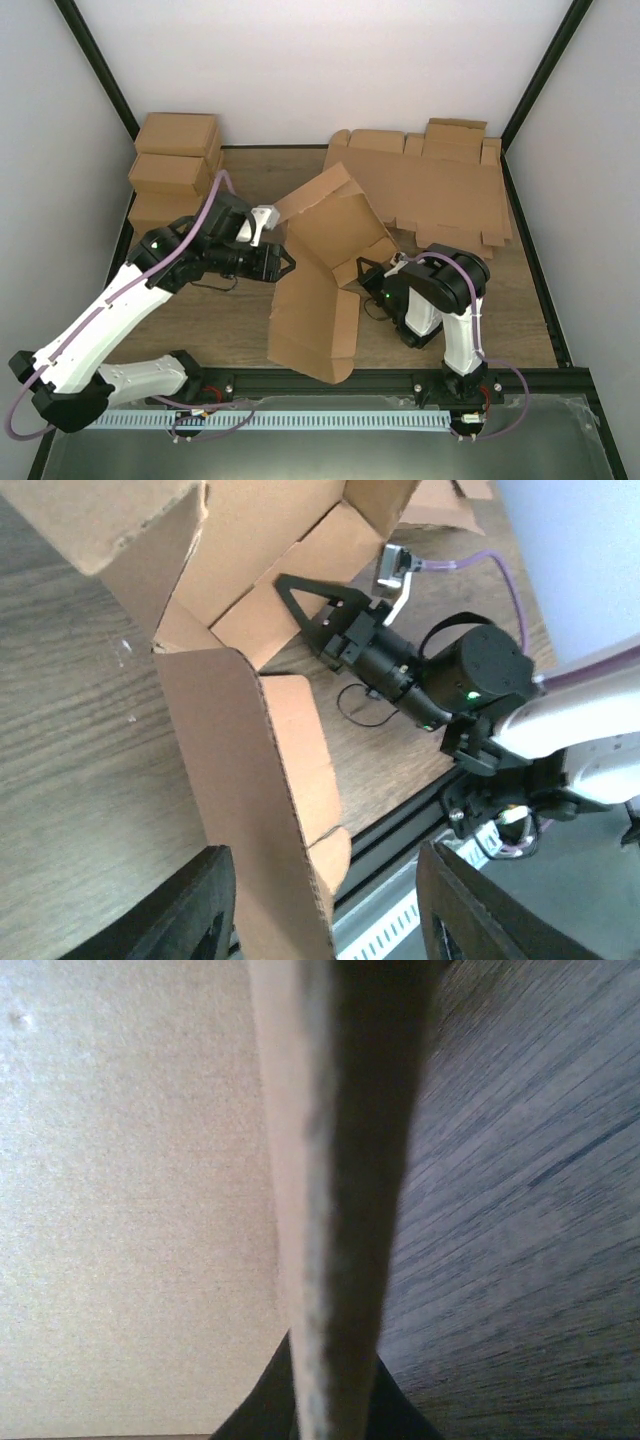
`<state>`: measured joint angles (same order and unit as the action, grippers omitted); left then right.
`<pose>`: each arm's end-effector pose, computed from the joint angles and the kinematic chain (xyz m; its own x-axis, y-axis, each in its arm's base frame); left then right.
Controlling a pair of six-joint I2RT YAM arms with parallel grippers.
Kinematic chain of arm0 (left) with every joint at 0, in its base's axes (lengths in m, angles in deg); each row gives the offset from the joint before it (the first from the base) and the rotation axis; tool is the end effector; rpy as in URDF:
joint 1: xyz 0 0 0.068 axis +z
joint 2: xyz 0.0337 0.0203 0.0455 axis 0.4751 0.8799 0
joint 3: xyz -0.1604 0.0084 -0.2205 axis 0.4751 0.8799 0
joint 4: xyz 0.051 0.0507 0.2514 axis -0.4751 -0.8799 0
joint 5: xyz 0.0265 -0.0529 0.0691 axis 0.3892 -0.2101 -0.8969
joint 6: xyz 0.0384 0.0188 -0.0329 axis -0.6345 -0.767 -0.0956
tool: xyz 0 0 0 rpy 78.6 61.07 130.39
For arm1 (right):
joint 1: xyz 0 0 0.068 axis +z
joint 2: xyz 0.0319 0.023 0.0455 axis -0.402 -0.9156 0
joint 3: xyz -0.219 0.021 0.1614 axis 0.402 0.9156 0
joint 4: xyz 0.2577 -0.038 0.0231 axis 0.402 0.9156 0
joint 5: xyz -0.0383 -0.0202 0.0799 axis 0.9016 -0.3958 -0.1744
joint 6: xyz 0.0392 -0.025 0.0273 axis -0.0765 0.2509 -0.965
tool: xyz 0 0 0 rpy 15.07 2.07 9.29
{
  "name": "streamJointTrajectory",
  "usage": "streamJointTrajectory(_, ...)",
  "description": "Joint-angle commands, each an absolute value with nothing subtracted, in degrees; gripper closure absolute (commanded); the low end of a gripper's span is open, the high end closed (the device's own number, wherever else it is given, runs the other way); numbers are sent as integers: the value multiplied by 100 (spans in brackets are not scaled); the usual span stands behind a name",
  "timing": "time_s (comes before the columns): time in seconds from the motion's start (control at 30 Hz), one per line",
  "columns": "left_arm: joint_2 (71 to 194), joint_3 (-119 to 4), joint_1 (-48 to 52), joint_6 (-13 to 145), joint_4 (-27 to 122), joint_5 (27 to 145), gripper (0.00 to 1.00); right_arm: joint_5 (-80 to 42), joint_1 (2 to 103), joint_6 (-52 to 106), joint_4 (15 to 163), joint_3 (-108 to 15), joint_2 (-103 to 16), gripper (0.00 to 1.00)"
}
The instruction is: Fold the paper box
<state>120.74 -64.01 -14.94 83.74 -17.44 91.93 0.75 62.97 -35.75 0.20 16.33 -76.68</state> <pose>0.1387 -0.1430 0.3910 -0.8576 0.1513 -0.4916 0.4167 0.7647 -0.4915 0.1942 0.1489 0.0770 -0.4920 0.7801 -0.3866 0.0054 0.4468 0.8946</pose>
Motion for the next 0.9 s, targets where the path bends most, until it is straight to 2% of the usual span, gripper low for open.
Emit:
streamJointTrajectory(0.0, 12234, -6587, -1634, 8427, -2100, 8838, 58, 279, 6373, -3376, -39, 1548, -7638, 99)
streamJointTrajectory(0.1, 12344, -6686, -1842, 8547, -2214, 8577, 83, 328, 6395, -3378, 2, 1537, -7648, 99)
streamJointTrajectory(0.2, 12452, -6916, -1944, 8573, -2371, 8245, 95, 269, 6396, -3435, 8, 1537, -7659, 99)
streamJointTrajectory(0.27, 12537, -7092, -1954, 8534, -2460, 8088, 96, 208, 6395, -3528, 95, 1537, -7624, 98)
streamJointTrajectory(0.33, 12656, -7293, -1961, 8470, -2537, 7973, 96, 134, 6408, -3656, 248, 1544, -7564, 85)
streamJointTrajectory(0.53, 13004, -7909, -1970, 8242, -2737, 7740, 96, -27, 6431, -3894, 459, 1751, -7279, 61)
streamJointTrajectory(0.77, 13360, -8338, -1970, 8061, -2867, 7690, 96, -229, 6540, -4186, 1280, 1930, -6616, 40)
streamJointTrajectory(0.87, 13504, -8550, -1970, 7972, -2973, 7681, 96, -217, 6629, -4263, 1968, 1995, -6120, 36)
